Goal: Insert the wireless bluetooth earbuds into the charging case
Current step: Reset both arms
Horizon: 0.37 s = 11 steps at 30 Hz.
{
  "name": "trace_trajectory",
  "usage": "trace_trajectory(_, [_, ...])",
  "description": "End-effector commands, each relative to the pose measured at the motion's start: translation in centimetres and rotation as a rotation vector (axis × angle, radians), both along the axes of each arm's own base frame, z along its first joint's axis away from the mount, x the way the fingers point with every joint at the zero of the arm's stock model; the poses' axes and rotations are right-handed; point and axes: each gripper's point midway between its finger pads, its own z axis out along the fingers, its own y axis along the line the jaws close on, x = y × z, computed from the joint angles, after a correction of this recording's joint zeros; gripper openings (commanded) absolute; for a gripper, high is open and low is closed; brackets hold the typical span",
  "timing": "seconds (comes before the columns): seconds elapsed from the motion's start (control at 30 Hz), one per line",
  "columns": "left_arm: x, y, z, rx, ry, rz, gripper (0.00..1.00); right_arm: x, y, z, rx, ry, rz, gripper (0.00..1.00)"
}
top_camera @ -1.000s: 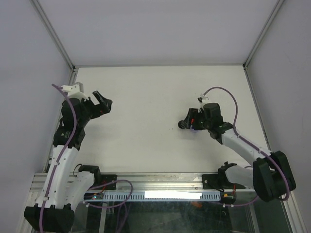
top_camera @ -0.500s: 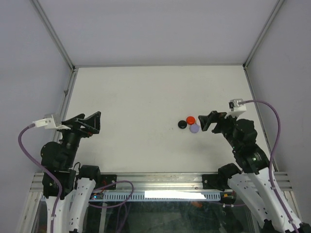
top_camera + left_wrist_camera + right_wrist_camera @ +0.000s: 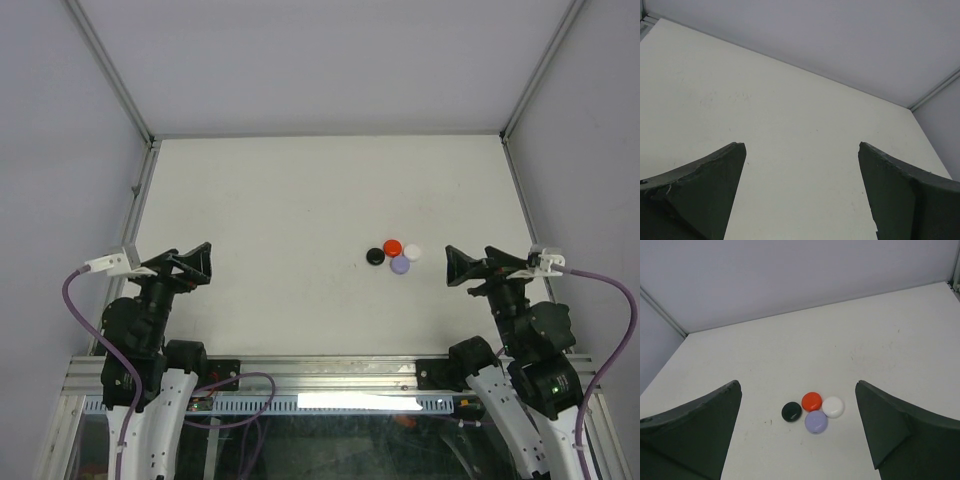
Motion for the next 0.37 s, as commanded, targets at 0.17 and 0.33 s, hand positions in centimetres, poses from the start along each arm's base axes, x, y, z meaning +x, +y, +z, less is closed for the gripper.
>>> trace_trajectory(0.17, [-0.05,0.31,0.41,0.002,-0.032,0.016,0.99,-0.39,-0.1,0.62,-0.019,0.001,0.006,0.99])
trace_trajectory(0.33, [0.03,0.22,0.31,0.001,-0.027,0.011,0.99,-0.13,-0.43,0.32,-0.013,0.018,-0.019,1.0])
